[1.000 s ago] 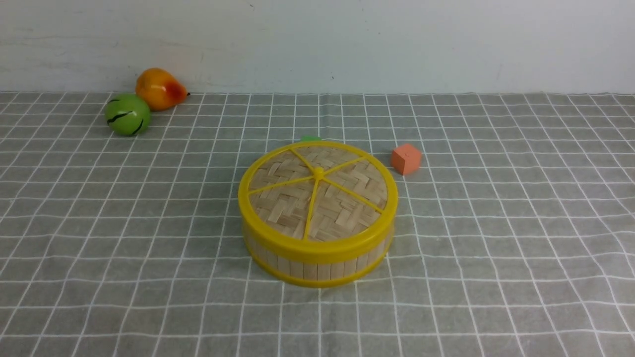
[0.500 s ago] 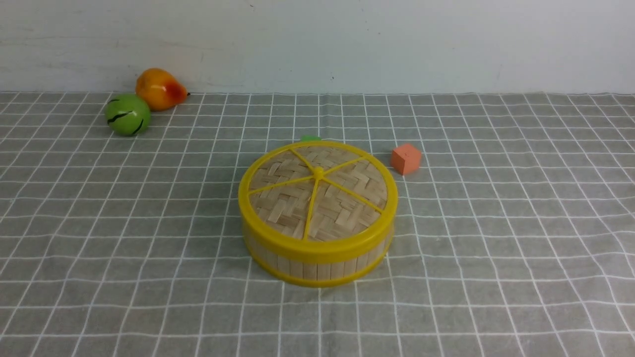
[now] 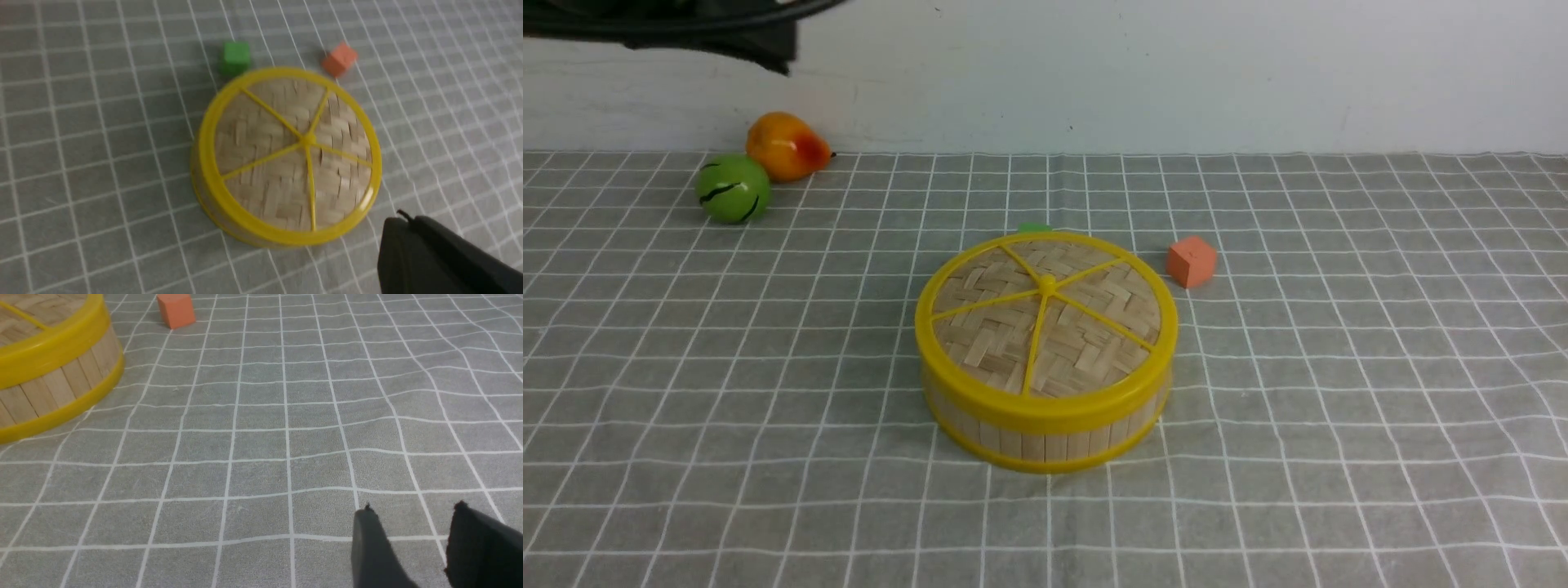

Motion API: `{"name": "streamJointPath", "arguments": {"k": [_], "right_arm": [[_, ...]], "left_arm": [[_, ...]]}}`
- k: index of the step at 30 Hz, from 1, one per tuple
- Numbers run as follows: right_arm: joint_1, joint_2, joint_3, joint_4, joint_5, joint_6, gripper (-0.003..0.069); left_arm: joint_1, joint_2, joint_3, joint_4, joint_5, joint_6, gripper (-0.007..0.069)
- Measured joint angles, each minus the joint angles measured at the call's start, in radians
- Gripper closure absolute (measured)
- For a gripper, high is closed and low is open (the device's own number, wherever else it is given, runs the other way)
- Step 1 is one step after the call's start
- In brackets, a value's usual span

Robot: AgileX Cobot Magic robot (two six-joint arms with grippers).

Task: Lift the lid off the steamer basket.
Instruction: Use the left arm to lift the lid of the steamer

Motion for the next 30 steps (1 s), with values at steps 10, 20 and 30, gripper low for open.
{"name": "streamJointPath", "arguments": {"k": [10, 20, 30], "right_arm": [[0.0, 0.0, 0.0, 0.0, 0.0, 0.0, 0.0418], [0.0, 0.0, 0.0, -0.001, 0.0, 0.0, 0.0418], [0.0, 0.0, 0.0, -0.001, 0.0, 0.0, 0.0418]], "left_arm": [[-0.305, 0.406, -0.34, 0.39, 0.072, -0.119, 0.0637], [-0.364, 0.577, -0.357, 0.443, 0.072, -0.124, 0.0357], [-0.364, 0.665, -0.361, 0.517, -0.003, -0.127, 0.0264]]}}
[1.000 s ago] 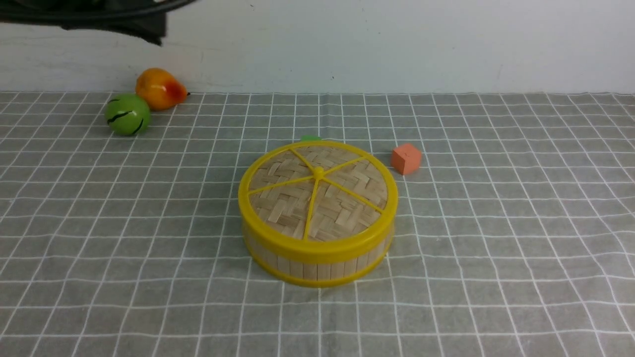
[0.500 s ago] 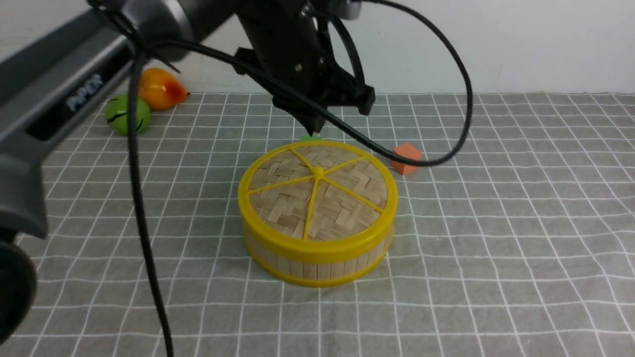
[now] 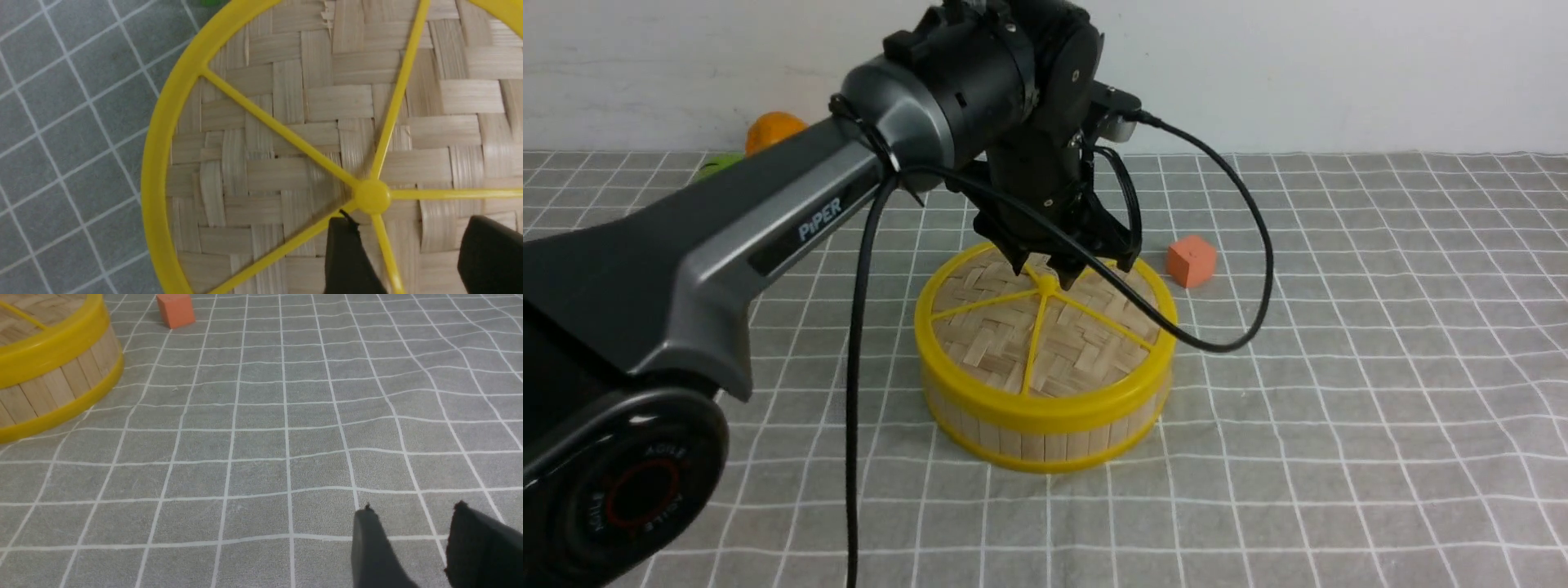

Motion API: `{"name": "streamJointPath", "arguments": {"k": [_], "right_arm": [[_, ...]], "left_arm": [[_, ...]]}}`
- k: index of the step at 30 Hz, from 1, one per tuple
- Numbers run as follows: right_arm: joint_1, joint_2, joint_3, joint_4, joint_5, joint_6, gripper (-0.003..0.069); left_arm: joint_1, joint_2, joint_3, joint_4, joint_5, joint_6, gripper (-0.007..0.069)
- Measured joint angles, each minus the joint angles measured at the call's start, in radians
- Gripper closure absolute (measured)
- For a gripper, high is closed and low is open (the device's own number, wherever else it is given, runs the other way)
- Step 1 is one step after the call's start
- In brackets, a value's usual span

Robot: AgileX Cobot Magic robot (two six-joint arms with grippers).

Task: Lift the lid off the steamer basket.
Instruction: Use the left arm to lift the lid of the steamer

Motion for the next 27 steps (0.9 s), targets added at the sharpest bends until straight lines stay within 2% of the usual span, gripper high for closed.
{"name": "streamJointPath", "arguments": {"k": [10, 14, 17, 27], "right_arm": [[0.0, 0.0, 0.0, 0.0, 0.0, 0.0, 0.0418], [0.0, 0.0, 0.0, 0.0, 0.0, 0.0, 0.0418], [0.0, 0.0, 0.0, 0.0, 0.0, 0.0, 0.0418], [0.0, 0.0, 0.0, 0.0, 0.0, 0.0, 0.0418]], "left_arm": [[0.0, 0.053, -0.001, 0.025, -0.042, -0.044, 0.0339], [0.0, 0.053, -0.001, 0.05, -0.047, -0.087, 0.0408], [-0.002, 0.053, -0.001, 0.054, -0.047, -0.114, 0.0505], [-0.002, 0.045, -0.005, 0.051, -0.045, -0.129, 0.0519]]}}
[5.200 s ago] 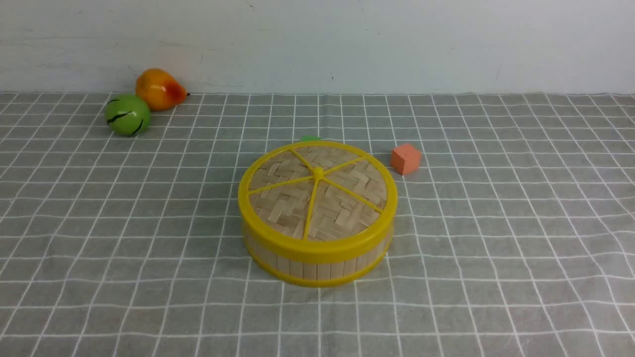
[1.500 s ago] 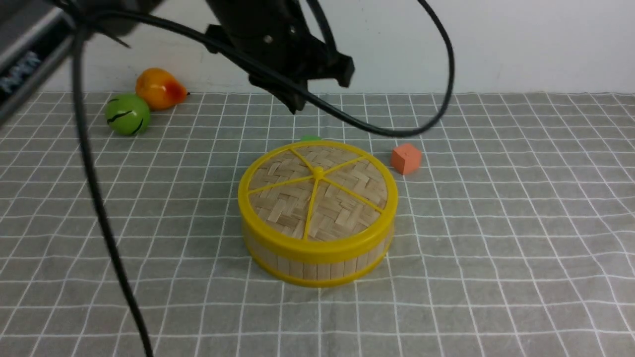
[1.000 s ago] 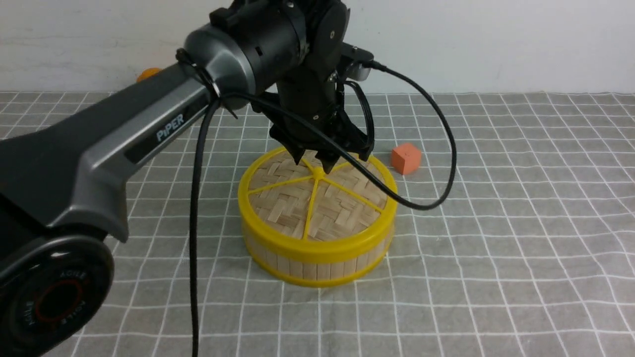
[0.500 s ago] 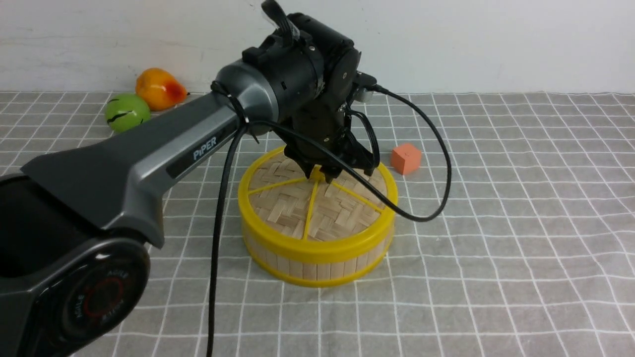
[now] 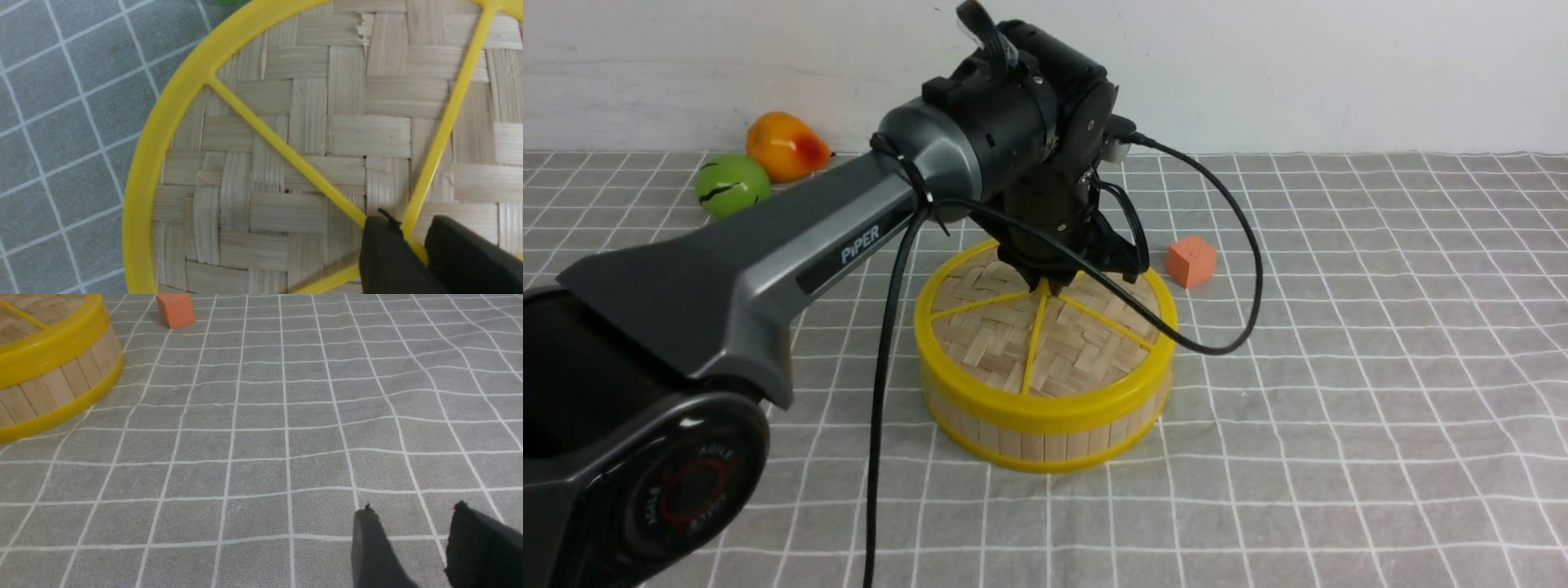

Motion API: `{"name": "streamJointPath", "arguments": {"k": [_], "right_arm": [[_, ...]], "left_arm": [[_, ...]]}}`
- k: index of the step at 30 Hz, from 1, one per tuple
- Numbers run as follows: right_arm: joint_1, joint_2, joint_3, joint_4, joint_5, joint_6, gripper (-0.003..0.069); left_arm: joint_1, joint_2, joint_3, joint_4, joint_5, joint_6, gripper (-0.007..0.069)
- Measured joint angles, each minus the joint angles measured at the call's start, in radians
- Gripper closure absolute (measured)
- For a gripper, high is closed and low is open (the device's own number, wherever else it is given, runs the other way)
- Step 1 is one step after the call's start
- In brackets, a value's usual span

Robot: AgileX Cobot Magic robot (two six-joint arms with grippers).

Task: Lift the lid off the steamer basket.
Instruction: Use the left arm to lift the lid of the steamer, then use the left arm to place the steamer lid on the table

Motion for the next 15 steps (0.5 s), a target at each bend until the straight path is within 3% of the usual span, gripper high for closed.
{"name": "streamJointPath", "arguments": {"k": [10, 15], "right_arm": [[0.0, 0.0, 0.0, 0.0, 0.0, 0.0, 0.0418], [0.0, 0.0, 0.0, 0.0, 0.0, 0.0, 0.0418]], "left_arm": [[0.007, -0.183, -0.092, 0.086, 0.034, 0.002, 0.0519], [0.131, -0.282, -0.099, 0.095, 0.111, 0.002, 0.0519]]}}
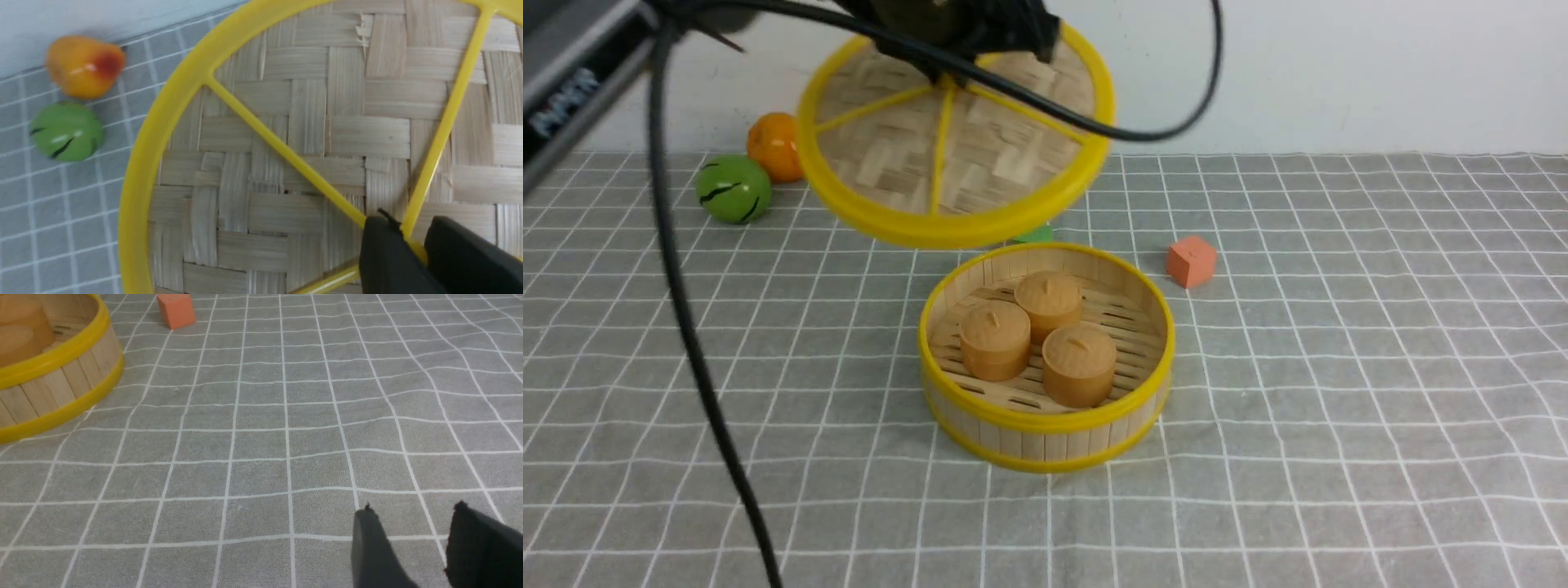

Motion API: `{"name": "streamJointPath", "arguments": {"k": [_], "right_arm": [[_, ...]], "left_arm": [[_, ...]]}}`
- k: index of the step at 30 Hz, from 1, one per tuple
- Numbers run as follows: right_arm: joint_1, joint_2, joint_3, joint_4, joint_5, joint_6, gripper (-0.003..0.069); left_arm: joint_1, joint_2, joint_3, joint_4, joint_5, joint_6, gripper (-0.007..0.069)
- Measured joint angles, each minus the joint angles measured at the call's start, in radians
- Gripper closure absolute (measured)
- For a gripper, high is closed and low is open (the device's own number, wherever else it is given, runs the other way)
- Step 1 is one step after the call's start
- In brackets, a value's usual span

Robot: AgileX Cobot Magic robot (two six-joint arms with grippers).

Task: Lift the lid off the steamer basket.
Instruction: Use the left arm to place the steamer lid on the table

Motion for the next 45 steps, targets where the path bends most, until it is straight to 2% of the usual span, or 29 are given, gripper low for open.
{"name": "streamJointPath", "arguments": {"k": [5, 10, 16, 21, 24, 30, 32, 34, 35, 36, 37, 41, 45], "right_arm": [[0.0, 0.0, 0.0, 0.0, 0.0, 0.0, 0.0418], [0.0, 0.0, 0.0, 0.0, 0.0, 0.0, 0.0418], [0.0, 0.0, 0.0, 0.0, 0.0, 0.0, 0.0418], [0.0, 0.0, 0.0, 0.0, 0.0, 0.0, 0.0418], [0.0, 0.0, 0.0, 0.0, 0.0, 0.0, 0.0418], [0.0, 0.0, 0.0, 0.0, 0.0, 0.0, 0.0418], [0.0, 0.0, 0.0, 0.0, 0.0, 0.0, 0.0418], [0.0, 0.0, 0.0, 0.0, 0.0, 0.0, 0.0418], [0.0, 0.0, 0.0, 0.0, 0.0, 0.0, 0.0418], [0.0, 0.0, 0.0, 0.0, 0.0, 0.0, 0.0418], [0.0, 0.0, 0.0, 0.0, 0.0, 0.0, 0.0418], [0.0, 0.0, 0.0, 0.0, 0.0, 0.0, 0.0418], [0.0, 0.0, 0.0, 0.0, 0.0, 0.0, 0.0418]], "left_arm": [[0.207, -0.006, 0.019, -0.059, 0.009, 0.0, 0.0519], [0.337, -0.006, 0.155, -0.099, 0.008, 0.0, 0.0519], [0.361, -0.004, 0.363, -0.12, -0.111, -0.02, 0.0519], [0.36, 0.008, 0.593, -0.125, -0.346, -0.098, 0.0519], [0.36, 0.041, 0.659, -0.112, -0.42, -0.123, 0.0519], [0.36, 0.107, 0.674, -0.109, -0.448, -0.131, 0.0519], [0.36, 0.107, 0.674, -0.107, -0.451, -0.131, 0.05], [0.36, 0.109, 0.674, -0.106, -0.456, -0.134, 0.0447], [0.36, 0.109, 0.674, -0.108, -0.46, -0.143, 0.0383], [0.36, 0.109, 0.674, -0.108, -0.462, -0.143, 0.0373], [0.36, 0.109, 0.674, -0.11, -0.47, -0.154, 0.0302], [0.36, 0.102, 0.674, -0.111, -0.477, -0.179, 0.0178], [0.36, 0.045, 0.68, -0.111, -0.482, -0.184, 0.0183]]}}
